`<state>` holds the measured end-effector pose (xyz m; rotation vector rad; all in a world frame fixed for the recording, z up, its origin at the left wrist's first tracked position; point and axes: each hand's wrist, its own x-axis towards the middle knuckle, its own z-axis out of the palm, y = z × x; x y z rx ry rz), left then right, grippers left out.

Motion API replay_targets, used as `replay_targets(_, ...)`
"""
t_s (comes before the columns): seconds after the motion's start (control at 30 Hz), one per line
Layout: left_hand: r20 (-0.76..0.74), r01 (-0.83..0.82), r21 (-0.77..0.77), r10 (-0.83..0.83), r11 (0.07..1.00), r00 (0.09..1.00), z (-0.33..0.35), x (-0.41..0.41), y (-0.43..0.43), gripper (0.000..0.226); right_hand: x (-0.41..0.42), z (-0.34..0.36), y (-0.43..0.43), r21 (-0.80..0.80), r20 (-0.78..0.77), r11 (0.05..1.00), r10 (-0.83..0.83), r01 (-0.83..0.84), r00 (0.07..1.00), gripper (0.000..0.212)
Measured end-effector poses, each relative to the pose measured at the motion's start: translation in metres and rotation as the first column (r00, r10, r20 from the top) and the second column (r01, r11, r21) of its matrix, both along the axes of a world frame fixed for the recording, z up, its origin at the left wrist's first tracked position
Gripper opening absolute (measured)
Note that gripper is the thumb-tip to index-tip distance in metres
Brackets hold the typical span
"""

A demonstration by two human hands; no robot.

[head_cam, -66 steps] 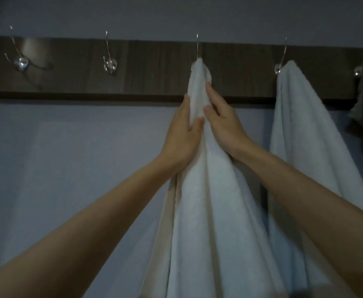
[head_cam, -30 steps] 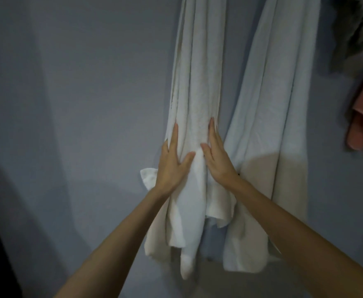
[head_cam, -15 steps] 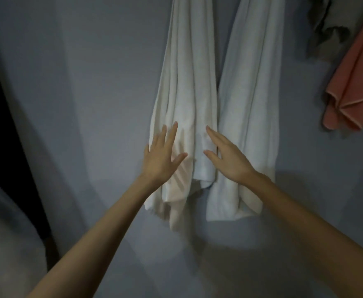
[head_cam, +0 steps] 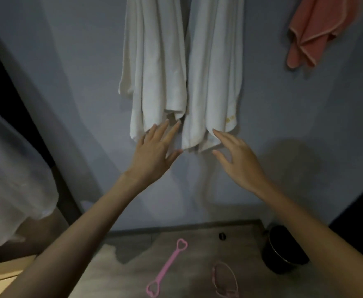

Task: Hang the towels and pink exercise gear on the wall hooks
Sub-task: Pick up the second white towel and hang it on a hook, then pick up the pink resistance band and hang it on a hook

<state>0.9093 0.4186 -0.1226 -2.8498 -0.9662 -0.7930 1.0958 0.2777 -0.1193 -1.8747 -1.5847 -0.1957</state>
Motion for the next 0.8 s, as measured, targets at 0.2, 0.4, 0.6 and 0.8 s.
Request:
replay_targets(0.2,-0.053,0.124,-0.039,-0.126,0.991,0.991,-0.025,-0.006,-0.062,0.066,-0.017,-0.038,-0.075,-0.106,-0.062,0.987,-0.128,0.121,0.99,0.05)
replay_targets(0.4,-0.111,0.267,-0.099,-0.277,0.959,0.954,-0.064,-0.019,-0.118,0.061,-0.056,-0.075,-0.156,-0.17,-0.126,0.96,-0.246,0.223,0.961,0.049)
replay_targets(0.6,-0.151,0.409,-0.218,-0.445,0.886,0.883,-0.093,-0.011,-0.186,0.06,-0.085,-0.107,-0.242,-0.219,-0.121,0.885,-0.443,0.411,0.889,0.048)
replay_targets(0.8,-0.176,0.59,-0.24,-0.632,0.771,0.754,-0.114,0.03,-0.273,0.06,-0.092,-0.139,-0.351,-0.298,-0.151,0.779,-0.61,0.552,0.778,0.051)
